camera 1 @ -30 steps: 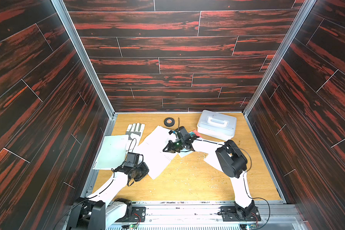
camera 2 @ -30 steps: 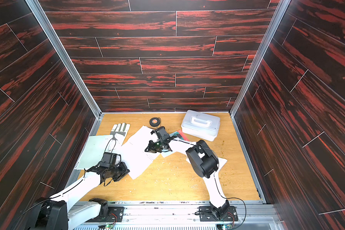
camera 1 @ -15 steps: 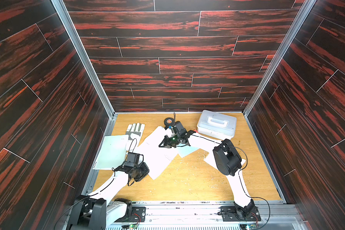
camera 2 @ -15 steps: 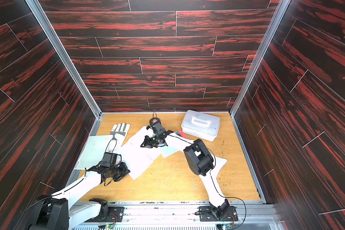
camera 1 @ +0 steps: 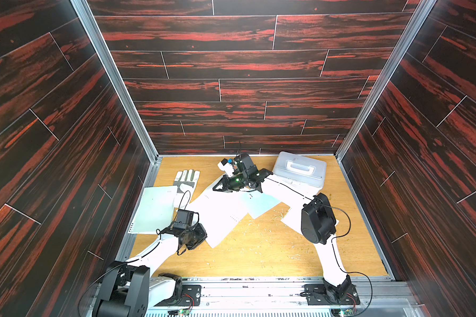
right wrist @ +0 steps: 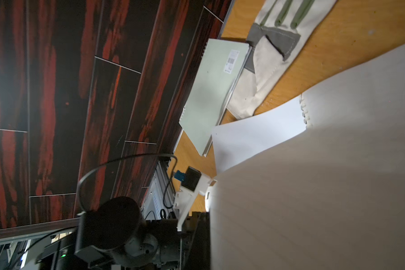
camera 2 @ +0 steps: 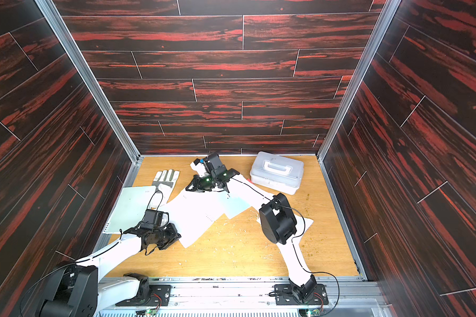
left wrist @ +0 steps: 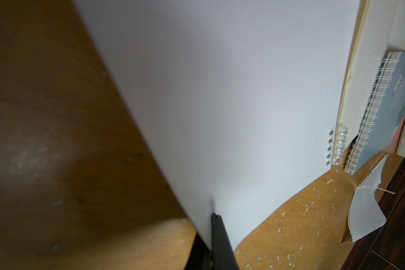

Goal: Tear off pages from different notebooks
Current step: Tear off the paper from the notebook, then place the paper at the center of the board.

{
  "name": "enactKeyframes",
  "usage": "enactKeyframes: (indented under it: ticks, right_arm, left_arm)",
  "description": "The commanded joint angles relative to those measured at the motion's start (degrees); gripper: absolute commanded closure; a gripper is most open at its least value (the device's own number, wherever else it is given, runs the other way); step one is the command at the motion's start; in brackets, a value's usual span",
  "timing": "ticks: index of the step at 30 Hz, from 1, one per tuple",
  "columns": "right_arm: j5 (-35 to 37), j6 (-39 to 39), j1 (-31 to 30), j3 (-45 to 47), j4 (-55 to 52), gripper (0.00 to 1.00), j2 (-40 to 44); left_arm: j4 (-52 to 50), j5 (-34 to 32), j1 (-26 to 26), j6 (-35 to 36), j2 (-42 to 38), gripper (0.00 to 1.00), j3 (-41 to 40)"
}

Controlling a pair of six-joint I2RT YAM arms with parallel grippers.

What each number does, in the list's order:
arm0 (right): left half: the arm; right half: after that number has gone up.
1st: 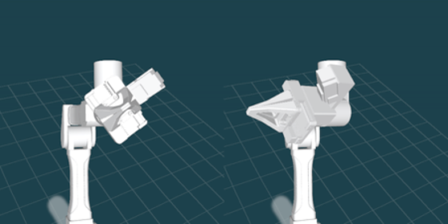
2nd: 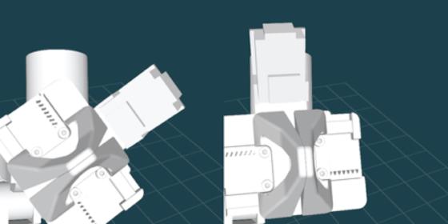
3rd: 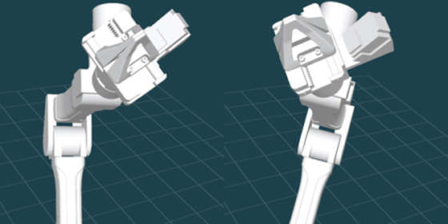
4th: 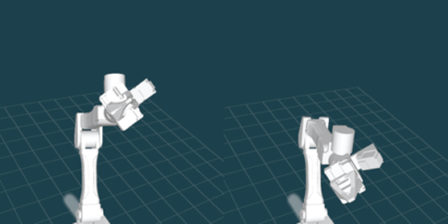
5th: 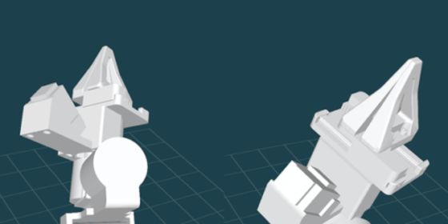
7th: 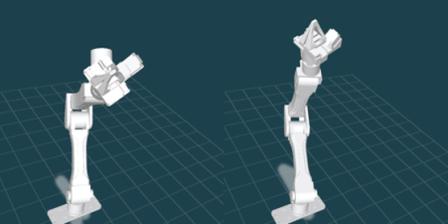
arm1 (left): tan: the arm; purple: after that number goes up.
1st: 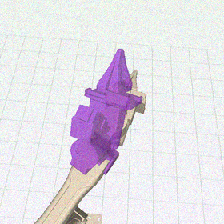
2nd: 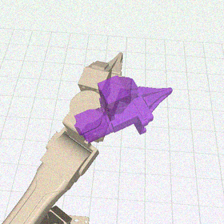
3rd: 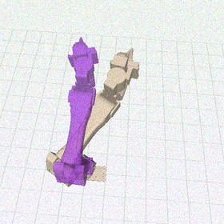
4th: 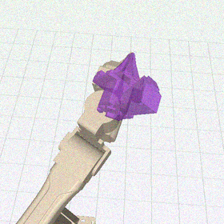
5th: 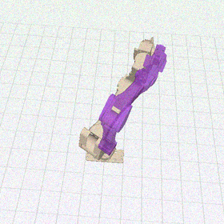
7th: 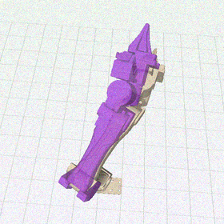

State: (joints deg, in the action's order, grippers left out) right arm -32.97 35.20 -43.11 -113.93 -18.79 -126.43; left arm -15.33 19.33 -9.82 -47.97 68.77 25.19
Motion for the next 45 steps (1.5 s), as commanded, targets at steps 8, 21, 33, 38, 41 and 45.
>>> enactKeyframes:
  ticks: [8,21,33,38,41,45]
  right_arm:
    - [0.57,-3.52,-0.25,-21.71,-8.93,0.99,-7.32]
    - [3.73,-5.26,3.91,-30.97,-7.25,0.98,-6.52]
    - [3.03,-6.13,6.10,-33.60,-1.97,0.96,-3.42]
    - [6.29,-9.68,6.55,-33.63,-5.80,0.96,-1.49]
    - [17.03,-12.96,6.56,-32.88,-12.70,0.96,0.95]
    - [44.51,-11.67,6.54,-22.86,-19.76,0.96,9.12]
  left_arm:
    - [-3.27,0.71,-0.57,3.14,2.14,1.00,-2.41]
    - [-1.57,0.31,-0.62,3.80,7.34,1.00,-3.04]
    - [-0.93,0.80,-0.61,5.23,16.62,1.00,-1.92]
    - [-0.72,1.01,-0.59,5.32,16.67,1.00,-1.64]
    - [-0.47,1.53,-0.59,5.21,15.59,1.00,-1.44]
    - [-1.05,2.77,-0.60,4.12,12.32,1.00,0.00]
